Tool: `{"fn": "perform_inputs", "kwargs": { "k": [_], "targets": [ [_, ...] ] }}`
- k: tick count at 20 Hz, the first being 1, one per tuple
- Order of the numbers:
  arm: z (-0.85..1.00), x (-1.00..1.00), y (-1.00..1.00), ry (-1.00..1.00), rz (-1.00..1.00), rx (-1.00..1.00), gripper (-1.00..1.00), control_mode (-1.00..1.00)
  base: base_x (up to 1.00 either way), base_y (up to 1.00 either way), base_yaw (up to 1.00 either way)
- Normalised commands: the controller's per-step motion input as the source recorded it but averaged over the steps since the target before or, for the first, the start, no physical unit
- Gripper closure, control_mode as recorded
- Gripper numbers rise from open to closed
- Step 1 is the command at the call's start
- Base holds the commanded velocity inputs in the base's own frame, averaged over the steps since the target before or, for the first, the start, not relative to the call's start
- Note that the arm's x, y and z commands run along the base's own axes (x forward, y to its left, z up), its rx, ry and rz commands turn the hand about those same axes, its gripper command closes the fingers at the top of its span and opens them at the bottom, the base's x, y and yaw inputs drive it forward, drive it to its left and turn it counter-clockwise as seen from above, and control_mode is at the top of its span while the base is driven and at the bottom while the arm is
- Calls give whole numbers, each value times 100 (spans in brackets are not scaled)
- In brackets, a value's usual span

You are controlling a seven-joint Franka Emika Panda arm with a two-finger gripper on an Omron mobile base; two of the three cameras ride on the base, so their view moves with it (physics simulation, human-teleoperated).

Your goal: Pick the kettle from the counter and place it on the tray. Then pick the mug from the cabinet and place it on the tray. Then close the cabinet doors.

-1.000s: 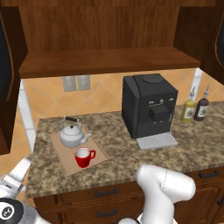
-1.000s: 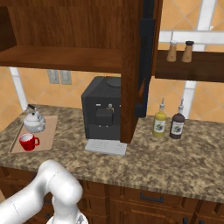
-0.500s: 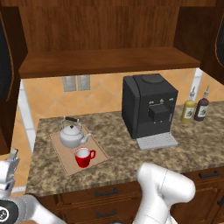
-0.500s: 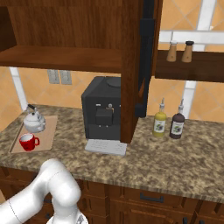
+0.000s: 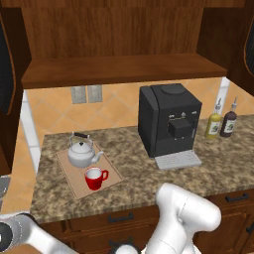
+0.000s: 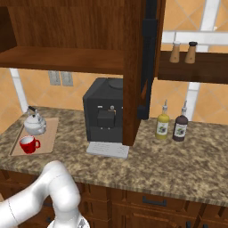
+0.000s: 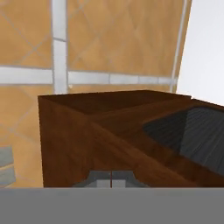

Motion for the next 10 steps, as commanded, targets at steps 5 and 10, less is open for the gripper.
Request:
{"fn": "perform_inputs", "kwargs": {
  "k": [5,10],
  "targets": [
    [10,9,54,13,-7,-18,100,-100,0,0,0],
    [24,42,26,4,-13,-19,100,-100,0,0,0]
  ]
}}
